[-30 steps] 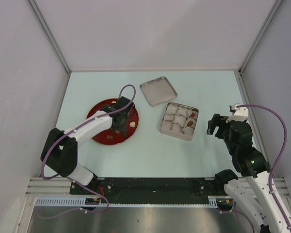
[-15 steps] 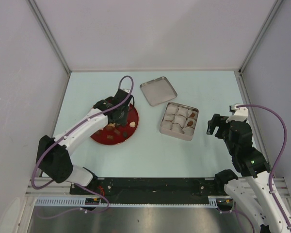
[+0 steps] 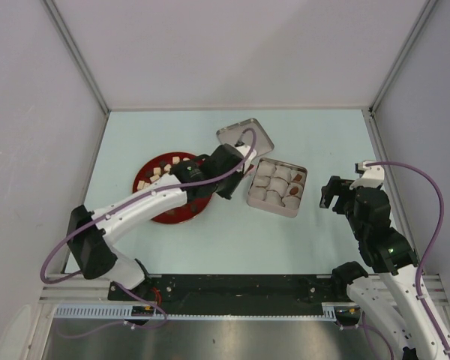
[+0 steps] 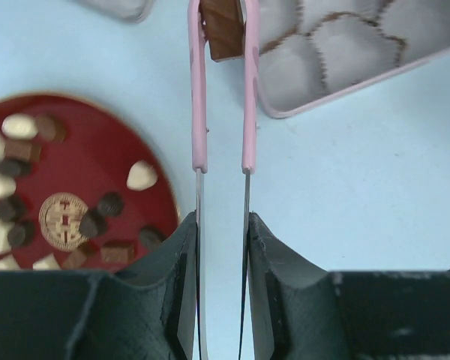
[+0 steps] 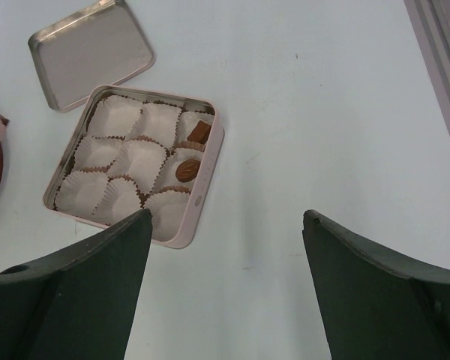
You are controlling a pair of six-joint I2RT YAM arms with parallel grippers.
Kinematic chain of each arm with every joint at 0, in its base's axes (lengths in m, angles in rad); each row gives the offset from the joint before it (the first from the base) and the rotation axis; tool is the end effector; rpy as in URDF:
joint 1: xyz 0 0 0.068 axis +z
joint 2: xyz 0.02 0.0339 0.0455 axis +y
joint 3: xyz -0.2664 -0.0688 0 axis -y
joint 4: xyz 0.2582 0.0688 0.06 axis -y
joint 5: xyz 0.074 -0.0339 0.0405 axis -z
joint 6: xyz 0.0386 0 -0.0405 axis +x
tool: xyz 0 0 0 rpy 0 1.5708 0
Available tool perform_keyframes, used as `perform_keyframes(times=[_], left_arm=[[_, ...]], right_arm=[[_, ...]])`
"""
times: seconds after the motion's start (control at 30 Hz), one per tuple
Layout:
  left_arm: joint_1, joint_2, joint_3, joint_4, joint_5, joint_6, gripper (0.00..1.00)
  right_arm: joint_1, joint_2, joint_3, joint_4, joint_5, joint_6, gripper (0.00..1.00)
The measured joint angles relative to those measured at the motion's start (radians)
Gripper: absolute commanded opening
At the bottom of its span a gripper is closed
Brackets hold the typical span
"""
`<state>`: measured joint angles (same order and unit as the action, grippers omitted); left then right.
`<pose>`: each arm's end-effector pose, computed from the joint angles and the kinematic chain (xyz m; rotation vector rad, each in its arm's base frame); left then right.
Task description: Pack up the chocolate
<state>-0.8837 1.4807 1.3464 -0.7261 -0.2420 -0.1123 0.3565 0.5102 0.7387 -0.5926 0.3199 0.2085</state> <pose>0.2181 -0.2513 0.3192 0.8034 2.2666 -0.1690 0.1250 0.0336 0.3211 0.0703 1.9150 0.0708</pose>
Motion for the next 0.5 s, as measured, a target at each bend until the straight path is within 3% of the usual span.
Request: perform_keyframes(times=[0.5], left_arm=[[-0.145,0.242,0.144,0.06,0.152,0.274,0.11]], right_arm=[[0.0,-0.006,0.0,0.0,0.001,0.0,0.86]])
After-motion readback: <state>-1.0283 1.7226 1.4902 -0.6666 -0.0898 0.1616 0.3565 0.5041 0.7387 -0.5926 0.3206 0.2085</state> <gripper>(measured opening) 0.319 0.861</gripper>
